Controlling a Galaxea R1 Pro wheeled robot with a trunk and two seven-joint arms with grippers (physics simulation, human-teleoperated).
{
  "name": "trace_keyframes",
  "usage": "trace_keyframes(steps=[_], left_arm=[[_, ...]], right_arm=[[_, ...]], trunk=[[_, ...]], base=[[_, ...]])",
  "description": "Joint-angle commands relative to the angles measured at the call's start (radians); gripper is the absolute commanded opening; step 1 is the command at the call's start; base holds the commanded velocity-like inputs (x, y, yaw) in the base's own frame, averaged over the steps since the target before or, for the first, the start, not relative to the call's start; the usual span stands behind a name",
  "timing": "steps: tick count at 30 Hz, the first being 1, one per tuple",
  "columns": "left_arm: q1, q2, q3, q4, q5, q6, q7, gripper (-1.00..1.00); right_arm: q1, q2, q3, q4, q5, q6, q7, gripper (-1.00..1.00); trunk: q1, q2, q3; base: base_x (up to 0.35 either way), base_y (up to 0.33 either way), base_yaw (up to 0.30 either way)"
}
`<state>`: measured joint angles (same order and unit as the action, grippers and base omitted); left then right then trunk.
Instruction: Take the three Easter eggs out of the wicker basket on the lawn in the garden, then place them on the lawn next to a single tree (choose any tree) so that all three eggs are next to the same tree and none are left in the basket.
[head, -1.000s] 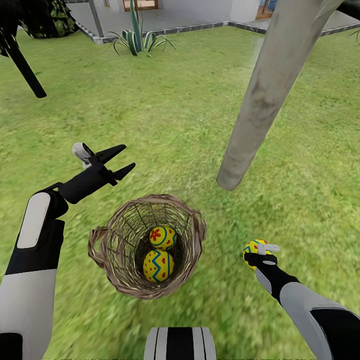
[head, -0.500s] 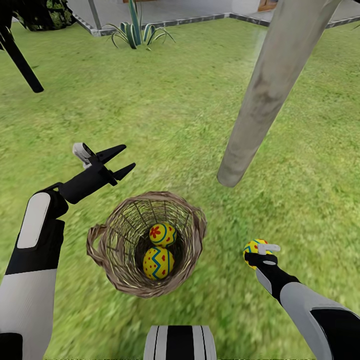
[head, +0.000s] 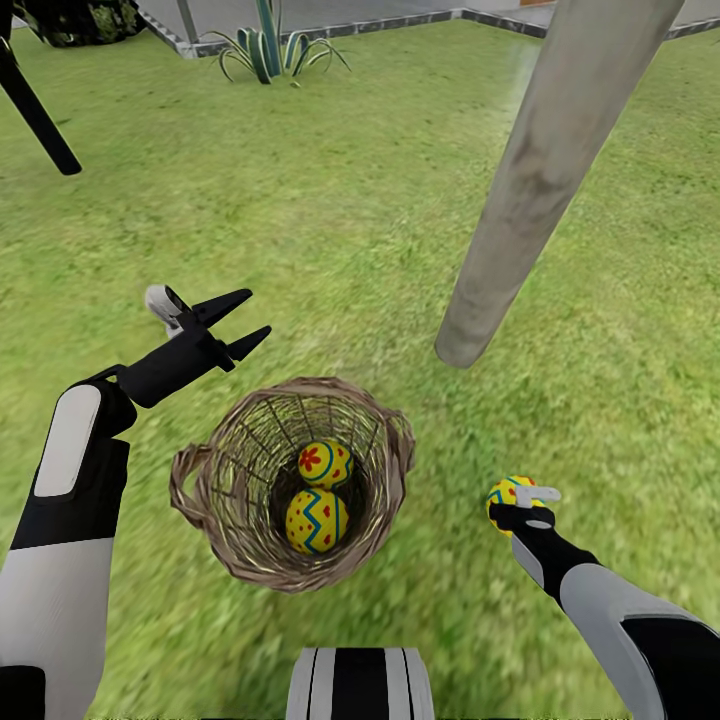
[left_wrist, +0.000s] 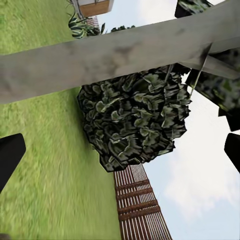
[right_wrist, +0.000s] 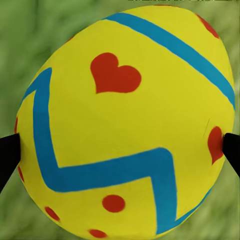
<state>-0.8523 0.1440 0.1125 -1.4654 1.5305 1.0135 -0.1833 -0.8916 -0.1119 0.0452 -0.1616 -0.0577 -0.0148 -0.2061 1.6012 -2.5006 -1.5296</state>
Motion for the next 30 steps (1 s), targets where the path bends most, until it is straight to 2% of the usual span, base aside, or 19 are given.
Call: trace_keyframes(steps=[1, 10, 14, 18, 19, 21, 23, 30], left_arm=[[-0.001, 0.0, 0.001, 0.0, -0.009, 0.004, -0.01, 1.0], [-0.001, 0.0, 0.002, 0.0, -0.009, 0.004, -0.01, 1.0], [-0.001, 0.0, 0.003, -0.001, -0.009, 0.004, -0.01, 1.0], [-0.001, 0.0, 0.003, -0.001, -0.009, 0.004, -0.01, 1.0], [0.005, 0.006, -0.003, 0.005, -0.003, -0.002, -0.004, 1.0], [0.017, 0.018, -0.014, 0.016, -0.017, -0.005, 0.003, 1.0], [0.028, 0.029, -0.025, 0.027, -0.031, -0.005, 0.003, 1.0], [0.068, 0.068, -0.065, 0.066, -0.08, -0.006, 0.0, 1.0]], right_arm=[[0.0, -0.001, 0.001, 0.005, -0.017, -0.002, -0.001, -1.0], [0.0, -0.001, 0.001, 0.005, -0.017, -0.005, -0.002, -1.0], [0.0, 0.001, 0.004, 0.006, -0.017, -0.055, -0.003, -1.0], [0.0, -0.001, 0.003, 0.007, -0.017, -0.067, -0.003, -1.0], [0.005, 0.005, 0.008, 0.0, -0.009, -0.061, -0.002, -1.0], [0.001, 0.003, 0.012, -0.016, 0.009, -0.05, -0.015, -1.0], [-0.01, -0.005, 0.001, -0.004, 0.001, -0.062, -0.017, -1.0], [-0.013, -0.005, -0.002, 0.034, 0.002, -0.08, -0.021, -1.0]], trunk=[[0.0, 0.0, -0.002], [0.0, 0.0, -0.017], [0.0, 0.0, -0.02], [0.0, 0.0, -0.02], [0.0, 0.0, -0.02], [0.0, 0.0, -0.02], [0.0, 0.0, -0.02], [0.0, 0.0, -0.02]], base=[[0.0, 0.0, 0.0], [0.0, 0.0, 0.003], [0.0, 0.0, 0.024], [0.0, 0.0, 0.001], [0.0, 0.0, 0.0], [0.0, 0.0, 0.0], [0.0, 0.0, 0.0], [0.0, 0.0, 0.0]])
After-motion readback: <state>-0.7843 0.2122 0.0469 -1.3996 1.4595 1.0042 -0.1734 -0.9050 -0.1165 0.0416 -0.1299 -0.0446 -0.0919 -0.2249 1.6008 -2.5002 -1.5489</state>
